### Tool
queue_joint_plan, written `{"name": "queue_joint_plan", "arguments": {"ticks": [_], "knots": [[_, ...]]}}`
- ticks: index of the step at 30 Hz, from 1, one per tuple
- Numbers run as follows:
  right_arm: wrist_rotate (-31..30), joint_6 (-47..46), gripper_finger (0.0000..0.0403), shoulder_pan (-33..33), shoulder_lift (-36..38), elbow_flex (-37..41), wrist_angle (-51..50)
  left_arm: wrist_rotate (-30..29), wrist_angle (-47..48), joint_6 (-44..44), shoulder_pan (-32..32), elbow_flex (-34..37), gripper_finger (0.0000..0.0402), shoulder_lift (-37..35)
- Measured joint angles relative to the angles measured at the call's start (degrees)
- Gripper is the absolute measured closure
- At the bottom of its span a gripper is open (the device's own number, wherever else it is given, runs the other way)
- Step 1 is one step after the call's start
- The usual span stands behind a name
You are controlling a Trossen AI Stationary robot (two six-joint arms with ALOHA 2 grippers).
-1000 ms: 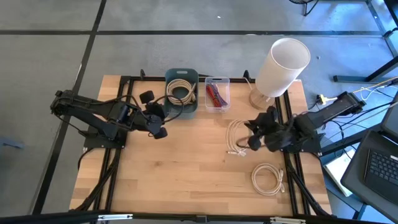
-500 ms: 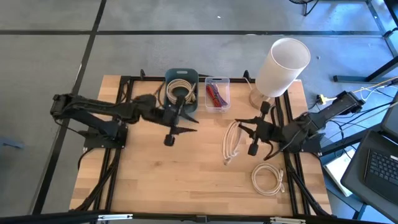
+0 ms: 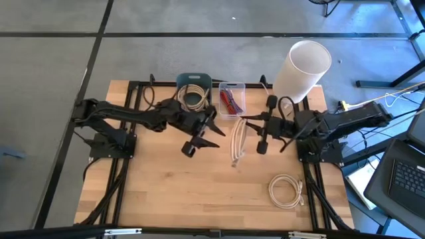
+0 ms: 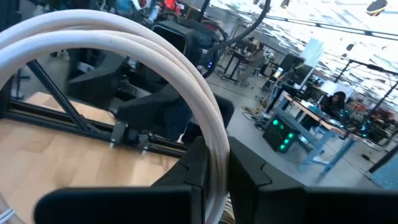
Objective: Pick & Place USB Port
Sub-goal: Put the white HDMI cable into the dark blue bin
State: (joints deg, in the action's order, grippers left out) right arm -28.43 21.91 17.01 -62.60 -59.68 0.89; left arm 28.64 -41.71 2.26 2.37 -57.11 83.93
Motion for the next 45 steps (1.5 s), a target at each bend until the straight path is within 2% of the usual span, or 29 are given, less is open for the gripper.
{"name": "queue_joint_plan", "arguments": {"ticks": [7, 17, 23, 27, 32, 37, 40, 45], "knots": [[-0.01, 0.92, 0.0368, -2.32, -2.03, -0.01, 0.03, 6.54, 0.98, 1.26, -0.23, -5.21, 0.019, 4.35], [0.65, 0.87, 0.0368, -4.22, -3.88, -0.01, 0.48, 6.13, -0.06, 1.51, -0.48, -5.56, 0.019, 5.39], [3.85, 1.03, 0.0368, -5.49, -5.02, 0.0, 1.67, 2.79, 0.29, 0.22, -0.52, -5.56, 0.0198, 5.37], [4.13, 1.05, 0.0368, -6.15, -5.21, 0.0, 1.68, 2.71, 1.0, -1.12, -0.73, -5.56, 0.0246, 5.37], [4.53, 1.59, 0.0369, -6.44, -5.21, 0.0, 1.97, 2.51, 3.63, -3.49, -1.27, -5.54, 0.0365, 5.39], [4.52, 1.62, 0.0366, -6.44, -5.24, 0.0, 2.31, 2.59, 3.99, -3.93, -1.31, -5.52, 0.0369, 5.41], [4.12, 0.87, 0.0323, -6.44, -5.24, 0.0, 4.86, 2.77, 3.97, -4.97, -1.31, -5.52, 0.0369, 5.4], [1.63, 0.6, 0.0211, -5.96, -5.02, -0.12, 4.98, 3.33, 4.25, -5.8, -1.38, -5.52, 0.0369, 5.37]]}}
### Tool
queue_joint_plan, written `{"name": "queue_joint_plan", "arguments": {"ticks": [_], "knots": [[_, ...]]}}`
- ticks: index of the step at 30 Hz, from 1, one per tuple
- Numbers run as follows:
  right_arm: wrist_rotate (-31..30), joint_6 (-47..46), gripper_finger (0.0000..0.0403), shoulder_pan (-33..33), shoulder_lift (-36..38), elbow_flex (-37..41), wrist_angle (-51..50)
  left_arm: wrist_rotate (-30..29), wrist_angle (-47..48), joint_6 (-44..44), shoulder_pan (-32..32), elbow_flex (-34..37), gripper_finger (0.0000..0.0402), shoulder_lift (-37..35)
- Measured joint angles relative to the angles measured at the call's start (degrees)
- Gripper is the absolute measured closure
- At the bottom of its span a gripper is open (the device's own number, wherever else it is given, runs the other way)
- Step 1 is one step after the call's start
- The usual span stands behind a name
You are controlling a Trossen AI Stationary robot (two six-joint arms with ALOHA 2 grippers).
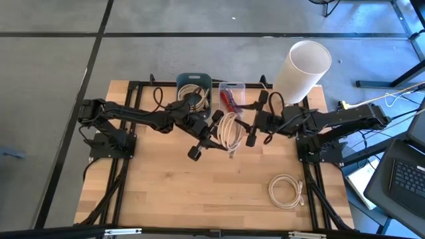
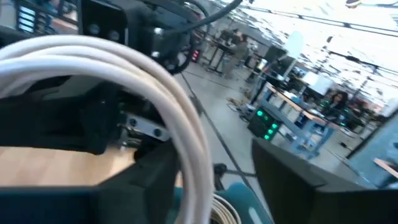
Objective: Pick & Place USB Port
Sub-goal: Put the white HDMI cable into the dark blue bin
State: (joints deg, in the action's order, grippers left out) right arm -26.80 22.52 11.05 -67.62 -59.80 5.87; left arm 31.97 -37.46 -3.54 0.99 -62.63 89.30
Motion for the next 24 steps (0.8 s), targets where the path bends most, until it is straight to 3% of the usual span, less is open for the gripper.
{"name": "queue_joint_plan", "arguments": {"ticks": [6, 9, 13, 15, 20, 24], "knots": [[-14.04, -0.05, 0.0124, 4.31, 1.01, -3.64, -9.54, 0.29, 6.32, 0.18, 1.61, 0.0, 0.0369, -2.32], [-23.75, -3.05, 0.0112, 7.65, 1.68, -6.77, -18.79, -0.01, 12.24, -0.87, 2.83, 0.0, 0.0369, -4.74], [-31.26, -13.17, 0.0109, 12.0, 1.71, -10.63, -32.26, -3.09, 22.25, -5.13, 4.49, -0.02, 0.0369, -8.16], [-32.4, -19.96, 0.0109, 13.74, 1.73, -11.82, -38.93, -9.03, 30.18, -8.69, 5.73, -0.04, 0.0369, -9.57], [-32.57, -36.68, 0.0112, 16.43, 1.71, -12.64, -53.65, -31.07, 44.88, -13.48, 9.71, -0.02, 0.0369, -10.03], [-32.28, -45.96, 0.0122, 16.99, 1.68, -12.64, -60.63, -38.35, 50.25, -16.86, 13.17, -0.02, 0.0369, -10.05]]}}
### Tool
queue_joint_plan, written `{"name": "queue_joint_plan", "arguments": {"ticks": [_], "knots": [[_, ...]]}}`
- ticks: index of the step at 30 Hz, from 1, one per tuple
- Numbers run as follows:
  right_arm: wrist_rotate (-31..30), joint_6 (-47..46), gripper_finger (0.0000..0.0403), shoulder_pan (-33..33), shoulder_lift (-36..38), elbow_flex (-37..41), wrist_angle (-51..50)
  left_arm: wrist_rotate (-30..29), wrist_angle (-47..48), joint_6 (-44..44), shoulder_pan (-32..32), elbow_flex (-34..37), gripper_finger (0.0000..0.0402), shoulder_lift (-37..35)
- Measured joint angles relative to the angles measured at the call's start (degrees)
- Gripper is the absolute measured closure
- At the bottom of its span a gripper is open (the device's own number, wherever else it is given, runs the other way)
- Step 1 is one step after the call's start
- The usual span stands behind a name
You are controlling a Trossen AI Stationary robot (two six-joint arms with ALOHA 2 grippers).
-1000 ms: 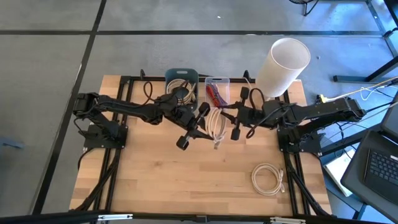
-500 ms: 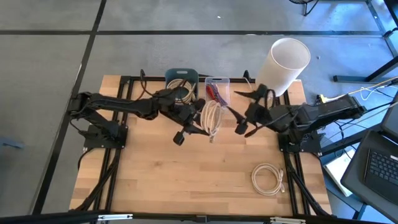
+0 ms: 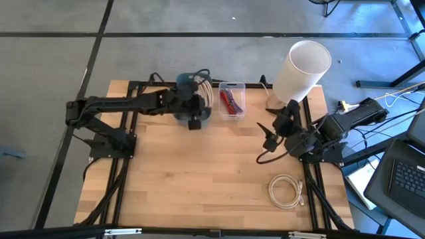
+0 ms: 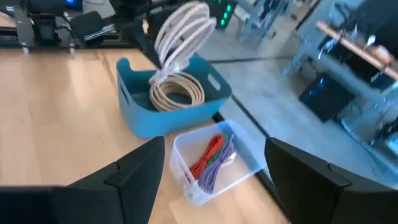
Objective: Pick & Place USB Port
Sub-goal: Put the white HDMI cable into the dark blue bin
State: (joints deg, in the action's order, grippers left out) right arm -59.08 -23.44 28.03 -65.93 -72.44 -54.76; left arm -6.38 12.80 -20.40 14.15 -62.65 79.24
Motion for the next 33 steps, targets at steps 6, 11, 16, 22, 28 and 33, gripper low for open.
{"name": "queue_joint_plan", "arguments": {"ticks": [6, 11, 16, 22, 28, 33], "knots": [[0.57, -4.53, 0.0134, 0.0, 0.0, 0.0, -1.86, -4.65, 6.87, -3.9, 5.93, -0.01, 0.0369, 0.47], [0.57, -4.61, 0.0137, -0.11, 0.0, 0.0, -1.85, -3.94, 12.47, -5.0, 10.84, -0.11, 0.0369, 2.43], [0.31, -4.8, 0.0137, -0.11, -0.04, 0.0, -1.66, -0.62, 20.52, -4.8, 14.48, -5.09, 0.0369, 6.55], [0.19, -5.03, 0.0137, -0.11, -0.04, 0.0, -0.5, 4.03, 28.98, -4.61, 15.39, -16.82, 0.0369, 15.5], [3.75, -7.2, 0.0138, -0.1, -0.04, 0.02, -1.14, 3.22, 41.93, -4.82, 15.36, -25.13, 0.0369, 25.49], [4.28, -7.78, 0.0138, -0.1, -0.07, 1.44, -1.3, 3.14, 43.74, -5.66, 15.85, -26.18, 0.0369, 30.58]]}}
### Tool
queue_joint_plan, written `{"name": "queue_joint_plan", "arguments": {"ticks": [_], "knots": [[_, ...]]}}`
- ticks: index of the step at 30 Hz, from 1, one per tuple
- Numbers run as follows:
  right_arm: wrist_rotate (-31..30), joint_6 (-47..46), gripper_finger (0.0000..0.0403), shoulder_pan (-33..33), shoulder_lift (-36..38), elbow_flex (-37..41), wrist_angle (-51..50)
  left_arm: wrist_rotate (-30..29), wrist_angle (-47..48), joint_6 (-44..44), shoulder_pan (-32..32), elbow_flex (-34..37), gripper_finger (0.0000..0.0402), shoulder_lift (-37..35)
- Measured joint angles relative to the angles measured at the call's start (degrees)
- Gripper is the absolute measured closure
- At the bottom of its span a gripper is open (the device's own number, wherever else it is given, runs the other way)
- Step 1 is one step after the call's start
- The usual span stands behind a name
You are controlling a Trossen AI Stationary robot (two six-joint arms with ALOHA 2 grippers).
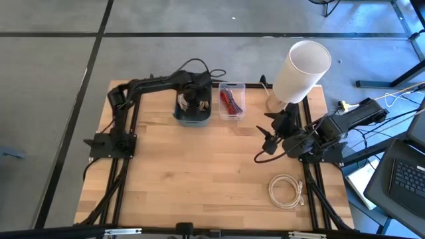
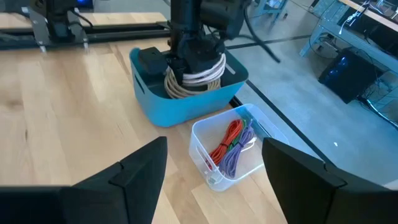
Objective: Pick & Place USB Port
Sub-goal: Put the white HDMI cable into the dark blue bin
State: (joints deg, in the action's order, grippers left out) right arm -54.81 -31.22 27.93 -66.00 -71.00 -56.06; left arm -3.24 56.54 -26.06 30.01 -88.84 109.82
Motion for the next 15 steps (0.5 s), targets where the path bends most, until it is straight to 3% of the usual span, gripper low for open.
{"name": "queue_joint_plan", "arguments": {"ticks": [15], "knots": [[1.03, -1.75, 0.0138, -0.01, 0.0, 3.06, 0.09, 2.18, -2.96, -0.49, 4.01, -0.09, 0.0369, 5.09]]}}
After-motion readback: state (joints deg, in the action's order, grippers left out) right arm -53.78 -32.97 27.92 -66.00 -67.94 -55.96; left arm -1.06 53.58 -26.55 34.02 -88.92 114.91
